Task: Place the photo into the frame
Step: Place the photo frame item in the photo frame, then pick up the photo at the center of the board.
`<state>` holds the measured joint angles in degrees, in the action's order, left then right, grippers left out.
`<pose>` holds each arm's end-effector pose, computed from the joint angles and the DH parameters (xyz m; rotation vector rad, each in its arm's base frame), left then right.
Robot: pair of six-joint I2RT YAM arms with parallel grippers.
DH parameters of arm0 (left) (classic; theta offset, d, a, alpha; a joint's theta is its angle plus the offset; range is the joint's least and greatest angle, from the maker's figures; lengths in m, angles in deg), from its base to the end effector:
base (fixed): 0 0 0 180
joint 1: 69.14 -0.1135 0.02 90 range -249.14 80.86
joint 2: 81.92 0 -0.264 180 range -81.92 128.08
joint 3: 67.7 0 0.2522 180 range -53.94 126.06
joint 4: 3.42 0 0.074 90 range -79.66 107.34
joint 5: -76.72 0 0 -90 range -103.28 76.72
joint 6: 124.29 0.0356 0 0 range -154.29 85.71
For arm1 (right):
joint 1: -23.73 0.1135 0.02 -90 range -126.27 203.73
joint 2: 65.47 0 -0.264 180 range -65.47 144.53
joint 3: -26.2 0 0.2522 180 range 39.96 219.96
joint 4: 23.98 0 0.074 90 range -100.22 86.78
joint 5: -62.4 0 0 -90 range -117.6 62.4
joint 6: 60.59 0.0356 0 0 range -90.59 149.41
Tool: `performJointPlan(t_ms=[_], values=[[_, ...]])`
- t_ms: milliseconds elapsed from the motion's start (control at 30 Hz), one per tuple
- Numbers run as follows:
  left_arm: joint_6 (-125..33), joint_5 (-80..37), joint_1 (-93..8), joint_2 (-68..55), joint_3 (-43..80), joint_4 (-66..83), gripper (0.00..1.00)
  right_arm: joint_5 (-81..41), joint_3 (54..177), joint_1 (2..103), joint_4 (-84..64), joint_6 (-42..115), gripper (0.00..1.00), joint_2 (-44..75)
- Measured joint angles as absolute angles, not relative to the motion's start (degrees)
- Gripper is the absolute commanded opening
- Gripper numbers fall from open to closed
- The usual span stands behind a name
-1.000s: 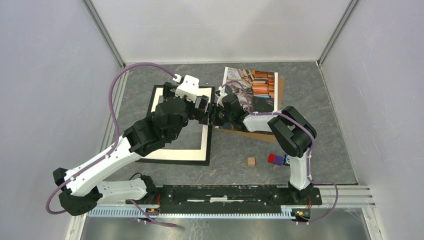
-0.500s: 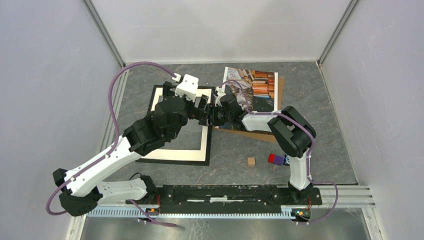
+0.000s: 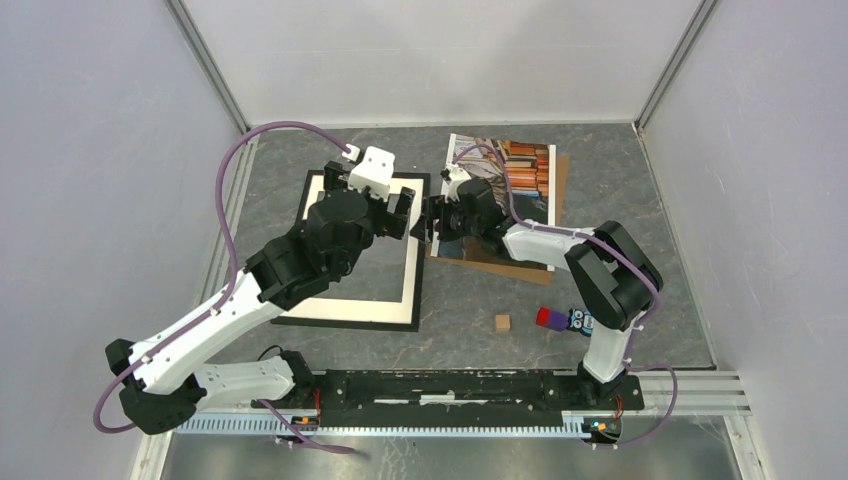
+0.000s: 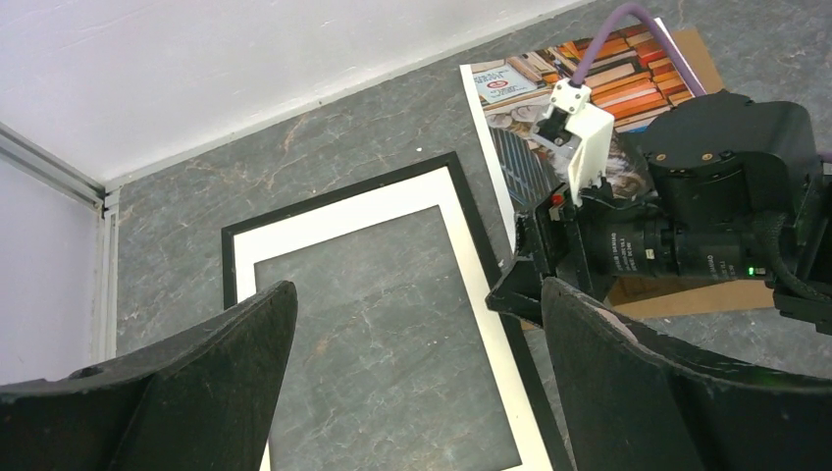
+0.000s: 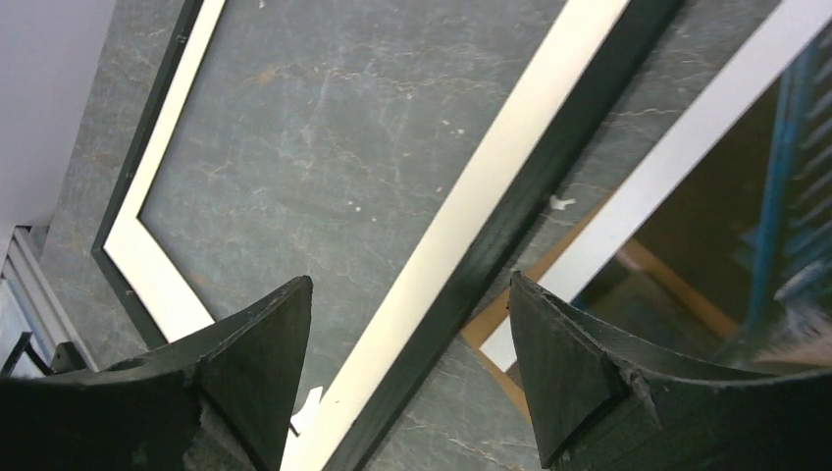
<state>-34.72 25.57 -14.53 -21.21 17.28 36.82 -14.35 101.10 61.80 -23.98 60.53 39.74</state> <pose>0.1448 -0.1652 0.4194 0.3777 1.7468 -0.0615 0.3105 0.2536 0.1861 -0.2837 2.2185 0.9403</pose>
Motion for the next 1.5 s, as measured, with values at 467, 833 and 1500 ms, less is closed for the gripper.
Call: performJointPlan(t_ms=[467, 833, 1500], values=[[-36.3, 23.9, -14.9, -20.5, 17.3, 36.8, 1.00, -19.0, 81.8, 53.5, -29.5, 53.4, 0.88, 28.5], [-44.4, 12.3, -15.3, -7.4, 17.5, 37.6, 1.00, -25.7, 70.9, 41.4, -31.6, 46.1, 0.90, 16.0], [-71.6, -8.6, -33.2, 27.4, 27.1, 19.8, 1.00, -14.0, 72.5, 30.0, -34.4, 47.8, 0.85, 25.3]])
